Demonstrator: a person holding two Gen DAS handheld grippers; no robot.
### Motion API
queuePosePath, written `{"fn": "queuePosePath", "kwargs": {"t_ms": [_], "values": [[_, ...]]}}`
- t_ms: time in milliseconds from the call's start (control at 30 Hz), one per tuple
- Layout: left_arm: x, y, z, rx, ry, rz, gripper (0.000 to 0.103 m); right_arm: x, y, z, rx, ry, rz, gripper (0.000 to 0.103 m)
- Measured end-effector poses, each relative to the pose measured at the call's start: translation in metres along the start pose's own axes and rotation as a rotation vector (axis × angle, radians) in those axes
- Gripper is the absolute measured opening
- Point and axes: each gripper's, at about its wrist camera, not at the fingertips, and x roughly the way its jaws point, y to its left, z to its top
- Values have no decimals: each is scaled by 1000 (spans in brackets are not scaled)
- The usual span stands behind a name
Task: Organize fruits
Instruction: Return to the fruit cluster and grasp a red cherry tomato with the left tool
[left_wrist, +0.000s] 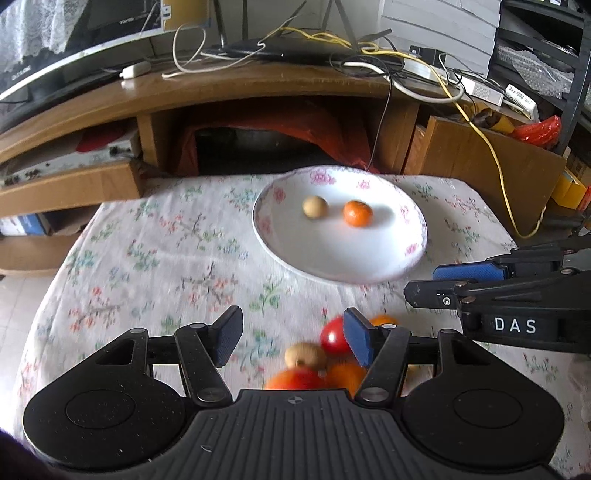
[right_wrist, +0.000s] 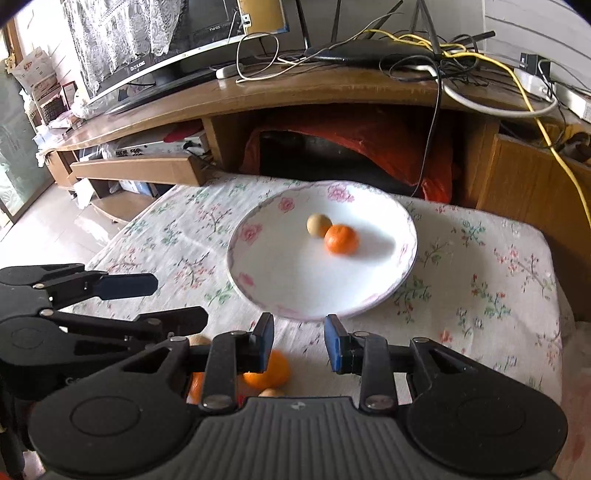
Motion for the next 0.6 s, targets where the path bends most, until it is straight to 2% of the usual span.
{"fn": "queuePosePath", "kwargs": {"t_ms": [333, 600], "values": [[-12, -2, -34, 12, 61, -25, 68, -9, 17, -21, -4, 35, 33, 30], [2, -7, -59, 58, 116, -23, 63, -11, 24, -32, -5, 63, 51, 30]]}}
